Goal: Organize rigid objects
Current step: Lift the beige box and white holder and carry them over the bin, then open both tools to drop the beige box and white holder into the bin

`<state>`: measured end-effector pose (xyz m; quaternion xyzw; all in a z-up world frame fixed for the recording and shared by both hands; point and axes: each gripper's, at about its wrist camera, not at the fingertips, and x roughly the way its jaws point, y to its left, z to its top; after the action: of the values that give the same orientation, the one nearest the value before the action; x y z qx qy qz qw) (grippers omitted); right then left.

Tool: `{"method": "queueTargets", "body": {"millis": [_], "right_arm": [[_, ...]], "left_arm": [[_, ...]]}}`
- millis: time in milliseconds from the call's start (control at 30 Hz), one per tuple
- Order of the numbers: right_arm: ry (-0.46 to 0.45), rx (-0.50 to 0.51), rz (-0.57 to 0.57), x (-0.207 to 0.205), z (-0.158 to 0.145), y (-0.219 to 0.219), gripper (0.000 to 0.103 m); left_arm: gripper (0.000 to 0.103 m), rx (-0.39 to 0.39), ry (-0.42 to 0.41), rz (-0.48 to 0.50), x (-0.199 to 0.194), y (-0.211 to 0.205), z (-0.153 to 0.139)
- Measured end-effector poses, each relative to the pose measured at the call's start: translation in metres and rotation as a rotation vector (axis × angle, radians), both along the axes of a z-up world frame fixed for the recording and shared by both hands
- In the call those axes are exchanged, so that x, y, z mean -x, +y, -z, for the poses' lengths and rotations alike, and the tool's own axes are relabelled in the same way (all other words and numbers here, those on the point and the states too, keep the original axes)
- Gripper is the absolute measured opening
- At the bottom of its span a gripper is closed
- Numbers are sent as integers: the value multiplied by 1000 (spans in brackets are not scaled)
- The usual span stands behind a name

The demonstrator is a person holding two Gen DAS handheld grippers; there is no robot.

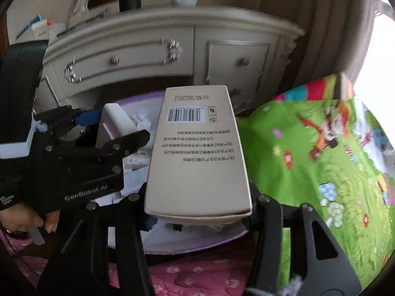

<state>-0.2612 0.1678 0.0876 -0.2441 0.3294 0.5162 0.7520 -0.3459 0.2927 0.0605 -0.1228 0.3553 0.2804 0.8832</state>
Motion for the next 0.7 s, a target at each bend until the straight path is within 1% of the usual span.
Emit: {"method": "queueTargets", "body": {"millis": [100, 200, 233, 300, 367, 400, 433, 467, 500, 533, 567, 600, 700], "right_arm": [[42, 56, -16, -5, 19, 18, 55], [78, 96, -23, -5, 37, 30, 55], [92, 104, -23, -5, 43, 33, 55], [102, 115, -21, -5, 50, 35, 55], [113, 125, -15, -6, 55, 38, 55], [121, 130, -12, -6, 57, 39, 56], [131, 138, -10, -7, 60, 39, 56], [139, 153, -1, -8, 62, 39, 64], [141, 162, 12, -9, 62, 39, 76], [142, 165, 25, -10, 62, 39, 85], [144, 159, 37, -12, 62, 35, 87], [144, 154, 49, -13, 62, 33, 89], [149, 161, 72, -16, 61, 27, 92]], "left_arm": [[67, 52, 38, -37, 3, 17, 18], [67, 83, 63, -67, 6, 26, 29], [67, 89, 63, -70, 8, 27, 30], [68, 77, 68, -69, 8, 29, 32], [74, 56, 70, -59, 5, 30, 32], [85, 44, 73, -63, 5, 29, 32], [88, 36, 74, -71, 3, 31, 32], [88, 22, 70, -84, 2, 31, 29], [89, 8, 64, -97, 3, 31, 27], [91, 0, 61, -104, 4, 32, 26], [95, -5, 63, -111, 4, 32, 25], [103, -9, 70, -116, 5, 33, 24], [103, -31, 82, -122, 5, 31, 21]]}}
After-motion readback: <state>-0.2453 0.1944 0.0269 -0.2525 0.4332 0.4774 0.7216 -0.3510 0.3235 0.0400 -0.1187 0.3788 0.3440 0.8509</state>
